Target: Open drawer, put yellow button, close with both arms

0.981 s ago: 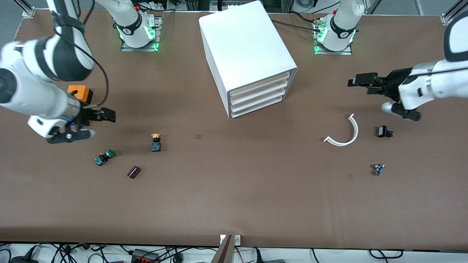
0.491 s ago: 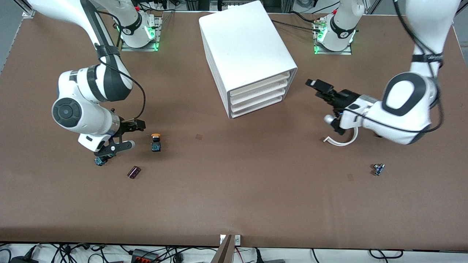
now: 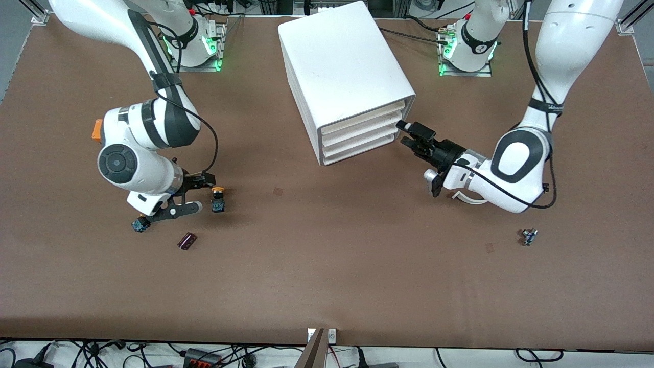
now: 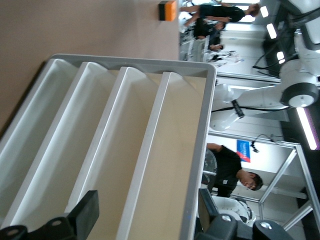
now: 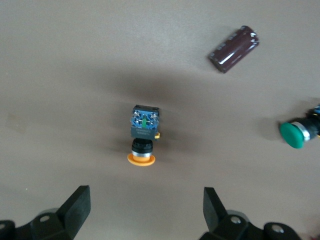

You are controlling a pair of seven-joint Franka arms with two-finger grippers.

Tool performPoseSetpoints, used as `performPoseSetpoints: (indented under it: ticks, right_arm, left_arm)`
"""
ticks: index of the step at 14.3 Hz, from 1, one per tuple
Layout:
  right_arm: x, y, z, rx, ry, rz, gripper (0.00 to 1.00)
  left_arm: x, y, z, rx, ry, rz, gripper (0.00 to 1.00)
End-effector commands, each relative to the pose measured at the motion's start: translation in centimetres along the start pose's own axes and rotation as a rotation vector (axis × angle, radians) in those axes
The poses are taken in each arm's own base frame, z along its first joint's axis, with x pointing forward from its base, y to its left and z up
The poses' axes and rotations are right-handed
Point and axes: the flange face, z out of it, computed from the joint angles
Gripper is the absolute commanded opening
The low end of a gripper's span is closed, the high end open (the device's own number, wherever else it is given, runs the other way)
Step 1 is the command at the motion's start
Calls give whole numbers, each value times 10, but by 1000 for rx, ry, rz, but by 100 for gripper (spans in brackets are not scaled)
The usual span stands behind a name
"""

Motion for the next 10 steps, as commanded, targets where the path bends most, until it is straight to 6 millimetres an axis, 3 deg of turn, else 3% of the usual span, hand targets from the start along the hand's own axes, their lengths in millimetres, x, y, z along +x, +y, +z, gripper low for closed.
performPoseSetpoints:
  ticks: [1,6,10]
  right_arm:
    - [12,0,36,0,3,27,100]
    - [24,-4,76,-2,34,40,100]
    - [26,-10,98,-3,20,34,100]
  left_arm:
    - [-16,-22,24,-58,48,49,75]
    - [-24,-26,52,-81,11,100,64]
    - [-31,-37,70,-99,-8,171,36]
